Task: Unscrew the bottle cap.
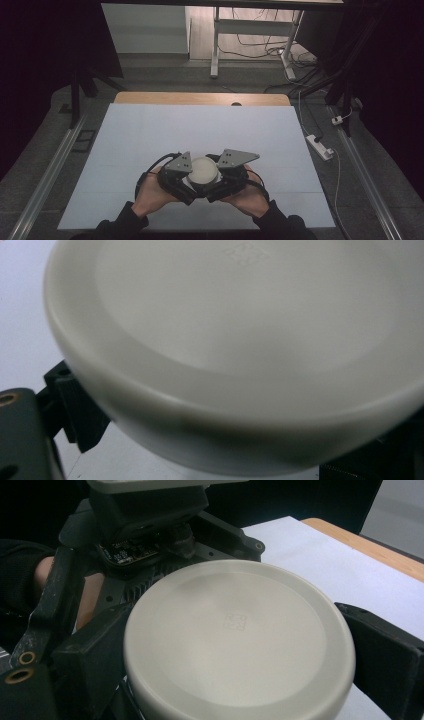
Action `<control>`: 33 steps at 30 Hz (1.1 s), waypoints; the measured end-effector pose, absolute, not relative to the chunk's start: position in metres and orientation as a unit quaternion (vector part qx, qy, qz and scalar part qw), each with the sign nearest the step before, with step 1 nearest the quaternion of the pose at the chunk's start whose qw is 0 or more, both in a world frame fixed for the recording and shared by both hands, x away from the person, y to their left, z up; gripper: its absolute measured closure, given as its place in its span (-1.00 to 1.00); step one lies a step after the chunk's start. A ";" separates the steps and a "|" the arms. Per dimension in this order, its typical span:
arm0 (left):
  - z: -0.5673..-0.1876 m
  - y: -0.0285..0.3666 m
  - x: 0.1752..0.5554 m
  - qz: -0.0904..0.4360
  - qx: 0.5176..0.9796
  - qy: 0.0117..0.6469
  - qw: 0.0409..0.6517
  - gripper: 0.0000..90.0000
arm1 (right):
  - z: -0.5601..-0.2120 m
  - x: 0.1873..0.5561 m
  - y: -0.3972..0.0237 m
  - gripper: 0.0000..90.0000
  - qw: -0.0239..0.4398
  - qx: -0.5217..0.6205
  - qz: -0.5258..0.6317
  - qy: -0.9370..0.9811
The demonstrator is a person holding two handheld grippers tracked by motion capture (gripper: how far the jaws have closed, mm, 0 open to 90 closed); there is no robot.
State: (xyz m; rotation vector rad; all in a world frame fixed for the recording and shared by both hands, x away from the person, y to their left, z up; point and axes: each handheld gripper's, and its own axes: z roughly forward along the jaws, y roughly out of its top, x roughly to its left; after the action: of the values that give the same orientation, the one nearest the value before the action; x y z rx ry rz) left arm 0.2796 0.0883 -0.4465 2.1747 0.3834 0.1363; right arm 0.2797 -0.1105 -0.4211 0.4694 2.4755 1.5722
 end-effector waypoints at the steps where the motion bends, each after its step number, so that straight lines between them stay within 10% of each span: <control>1: -0.446 0.088 0.280 0.054 0.879 0.152 0.448 -0.84 | -0.421 0.279 -0.111 -0.84 0.087 0.155 0.528 0.831; 18: -0.449 0.085 0.275 -0.019 0.891 0.029 0.452 -0.84 | -0.421 0.289 -0.125 -0.84 -0.052 0.021 0.532 0.845; 33: -0.453 0.089 0.284 0.050 0.885 0.145 0.440 -0.84 | -0.417 0.287 -0.120 -1.00 0.054 0.142 0.525 0.837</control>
State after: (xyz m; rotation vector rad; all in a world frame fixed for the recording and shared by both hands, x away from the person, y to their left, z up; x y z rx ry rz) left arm 0.2838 0.0888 -0.4527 2.1981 0.3604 0.1236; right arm 0.2869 -0.1198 -0.4172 0.4310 2.5437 1.5962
